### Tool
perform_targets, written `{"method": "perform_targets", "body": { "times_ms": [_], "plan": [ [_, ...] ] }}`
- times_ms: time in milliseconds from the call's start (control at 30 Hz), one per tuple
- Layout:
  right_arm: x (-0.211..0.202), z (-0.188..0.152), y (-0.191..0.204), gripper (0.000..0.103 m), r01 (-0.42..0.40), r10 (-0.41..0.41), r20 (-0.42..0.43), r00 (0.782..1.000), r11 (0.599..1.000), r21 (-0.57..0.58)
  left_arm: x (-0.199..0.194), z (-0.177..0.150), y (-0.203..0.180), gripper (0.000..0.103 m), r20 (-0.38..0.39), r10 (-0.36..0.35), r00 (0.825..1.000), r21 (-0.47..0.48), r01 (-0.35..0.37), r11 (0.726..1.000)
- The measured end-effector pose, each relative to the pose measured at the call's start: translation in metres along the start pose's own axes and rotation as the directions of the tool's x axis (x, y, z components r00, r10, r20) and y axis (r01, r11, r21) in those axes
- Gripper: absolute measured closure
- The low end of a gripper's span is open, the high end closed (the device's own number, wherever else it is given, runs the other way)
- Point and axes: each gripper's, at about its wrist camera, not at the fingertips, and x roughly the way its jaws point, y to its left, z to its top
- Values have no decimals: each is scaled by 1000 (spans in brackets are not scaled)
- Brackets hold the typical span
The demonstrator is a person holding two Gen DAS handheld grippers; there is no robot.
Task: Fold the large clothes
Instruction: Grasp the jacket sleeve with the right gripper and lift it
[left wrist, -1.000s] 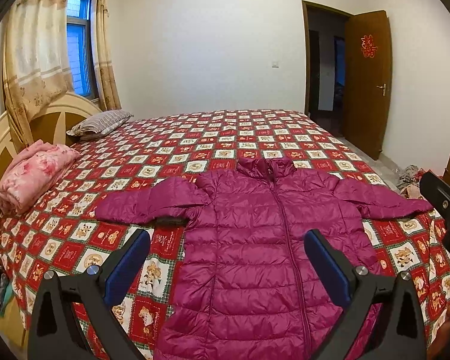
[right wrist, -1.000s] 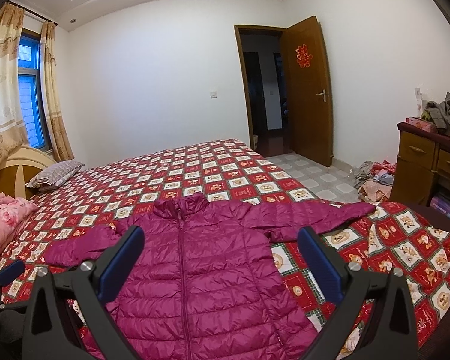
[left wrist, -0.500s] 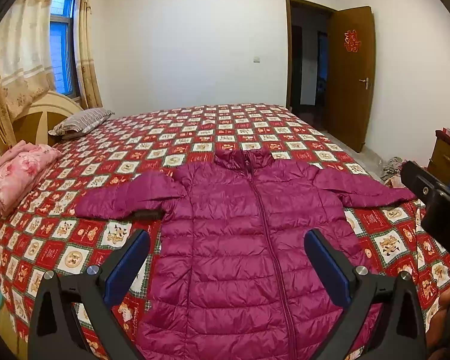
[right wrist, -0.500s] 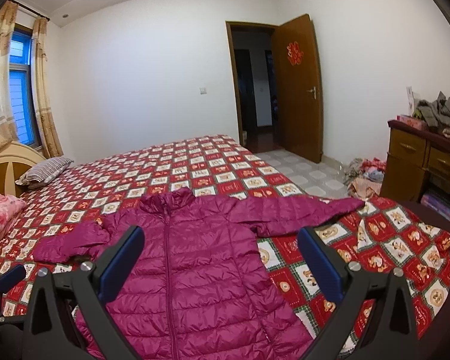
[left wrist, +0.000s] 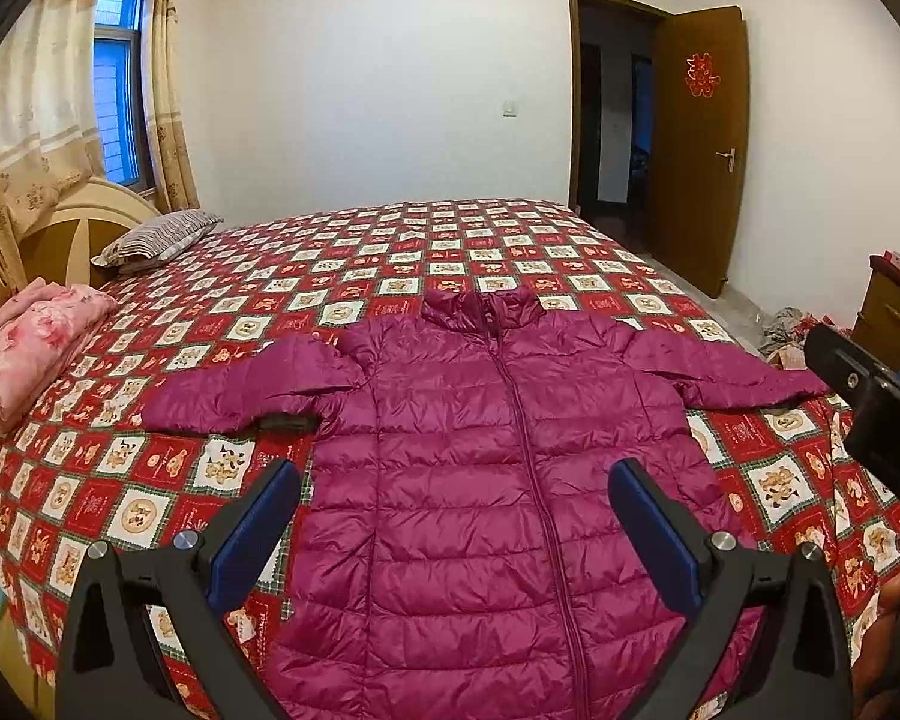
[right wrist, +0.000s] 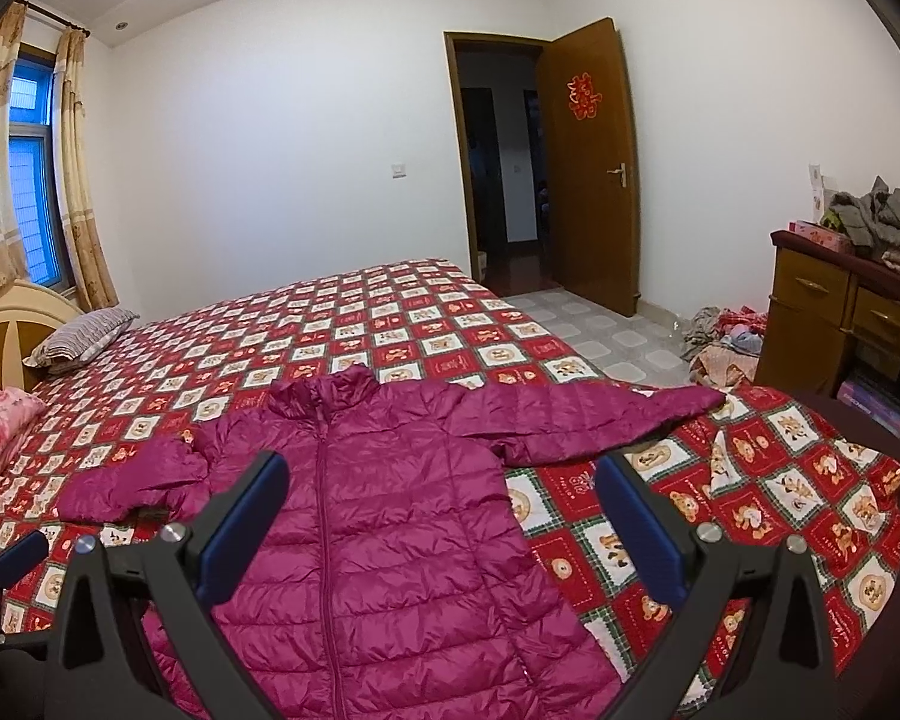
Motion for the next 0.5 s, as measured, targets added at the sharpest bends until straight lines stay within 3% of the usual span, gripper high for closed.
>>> {"method": "perform_targets", "body": {
  "times_ms": [300,500],
  "plan": [
    [29,0,-23,0,70,-71,-22,997,997,-25,25,-1,17,1,-33,43,999,-47,-44,998],
    [90,11,-95,0,126,-120,-112,986,991,54,64,-6,33,1,-106,71,992,-69,-79,994]
  ]
}}
